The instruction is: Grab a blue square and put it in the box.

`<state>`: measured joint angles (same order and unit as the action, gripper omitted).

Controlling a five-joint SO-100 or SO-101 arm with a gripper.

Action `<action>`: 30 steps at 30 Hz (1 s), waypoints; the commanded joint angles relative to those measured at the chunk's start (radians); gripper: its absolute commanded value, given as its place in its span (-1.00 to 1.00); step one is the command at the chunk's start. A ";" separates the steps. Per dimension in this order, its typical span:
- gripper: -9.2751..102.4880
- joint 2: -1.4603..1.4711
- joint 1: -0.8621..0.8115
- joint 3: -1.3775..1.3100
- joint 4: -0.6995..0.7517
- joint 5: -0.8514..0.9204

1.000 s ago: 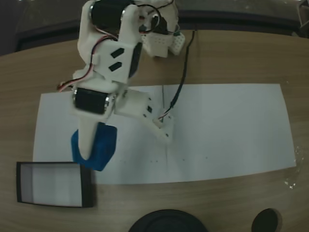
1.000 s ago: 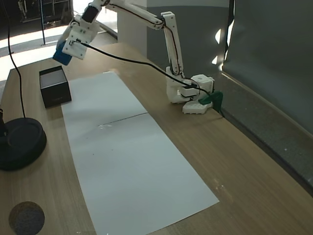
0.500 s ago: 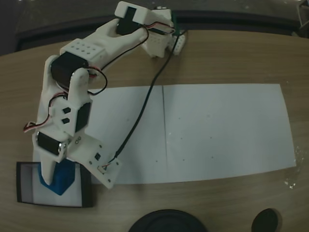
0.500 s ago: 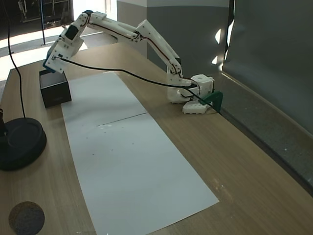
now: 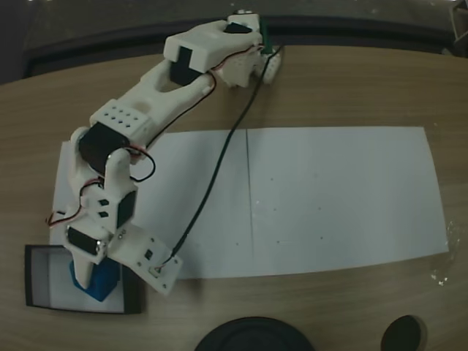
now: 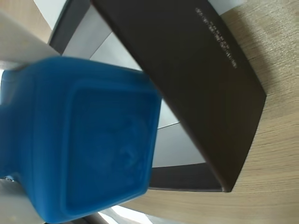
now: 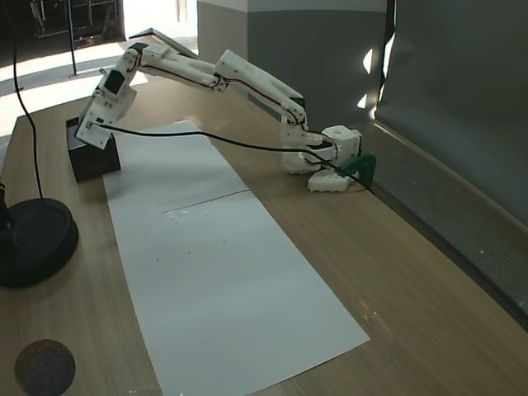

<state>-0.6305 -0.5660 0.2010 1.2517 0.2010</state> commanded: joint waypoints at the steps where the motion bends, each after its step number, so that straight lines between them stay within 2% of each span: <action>1: -0.49 -0.038 0.000 -0.069 -0.028 0.000; 12: -0.41 -0.052 -0.026 -0.069 0.000 0.002; 18: -0.26 -0.054 -0.031 -0.069 0.014 0.002; 26: -0.30 -0.060 -0.048 -0.072 0.029 -0.006; 30: -0.56 -0.115 -0.029 -0.118 0.147 -0.021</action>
<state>-0.6305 -0.6090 0.1657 1.3606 0.1963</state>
